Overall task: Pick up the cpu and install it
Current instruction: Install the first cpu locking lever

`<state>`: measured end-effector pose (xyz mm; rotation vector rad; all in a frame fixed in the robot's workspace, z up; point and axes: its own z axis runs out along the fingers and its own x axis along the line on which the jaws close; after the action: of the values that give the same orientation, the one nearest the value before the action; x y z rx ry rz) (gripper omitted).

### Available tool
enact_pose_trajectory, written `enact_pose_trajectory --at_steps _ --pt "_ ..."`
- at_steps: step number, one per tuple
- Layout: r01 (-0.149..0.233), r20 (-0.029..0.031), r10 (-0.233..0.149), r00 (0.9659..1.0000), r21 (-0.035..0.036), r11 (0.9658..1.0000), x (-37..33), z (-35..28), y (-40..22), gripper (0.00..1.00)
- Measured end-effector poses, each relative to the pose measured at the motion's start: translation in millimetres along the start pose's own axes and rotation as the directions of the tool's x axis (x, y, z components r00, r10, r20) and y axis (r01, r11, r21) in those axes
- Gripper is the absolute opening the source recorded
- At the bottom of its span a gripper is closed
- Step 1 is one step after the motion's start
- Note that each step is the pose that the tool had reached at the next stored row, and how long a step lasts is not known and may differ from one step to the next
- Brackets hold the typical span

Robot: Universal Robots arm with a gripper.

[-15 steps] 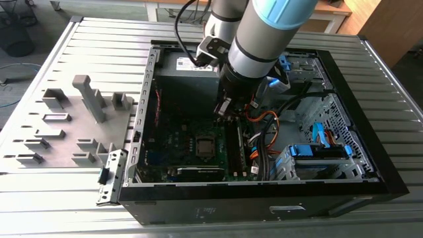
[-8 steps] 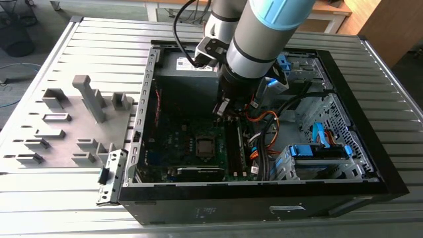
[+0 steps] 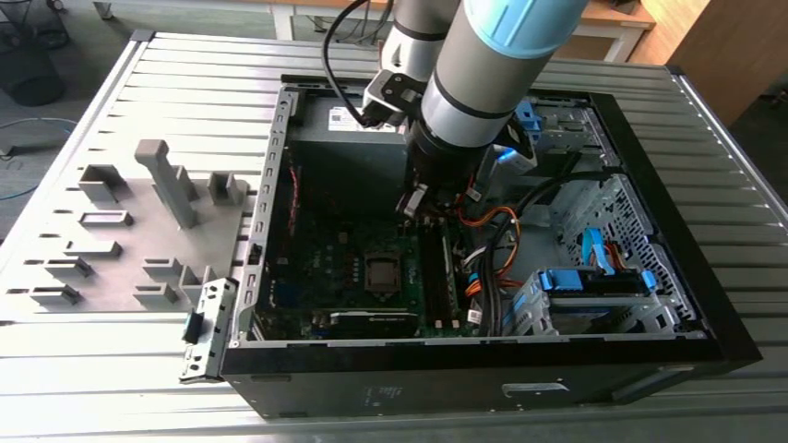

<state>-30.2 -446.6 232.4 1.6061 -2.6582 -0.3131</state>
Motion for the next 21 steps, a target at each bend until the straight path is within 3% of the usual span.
enact_pose_trajectory --at_steps 10,21 --pt "0.000 0.0002 0.000 1.0000 0.0000 1.0000 0.4 0.1 -0.2 0.11" --pt "0.006 -0.0012 -0.006 1.0000 -0.0004 1.0000 8.0 -1.1 -2.5 0.11"
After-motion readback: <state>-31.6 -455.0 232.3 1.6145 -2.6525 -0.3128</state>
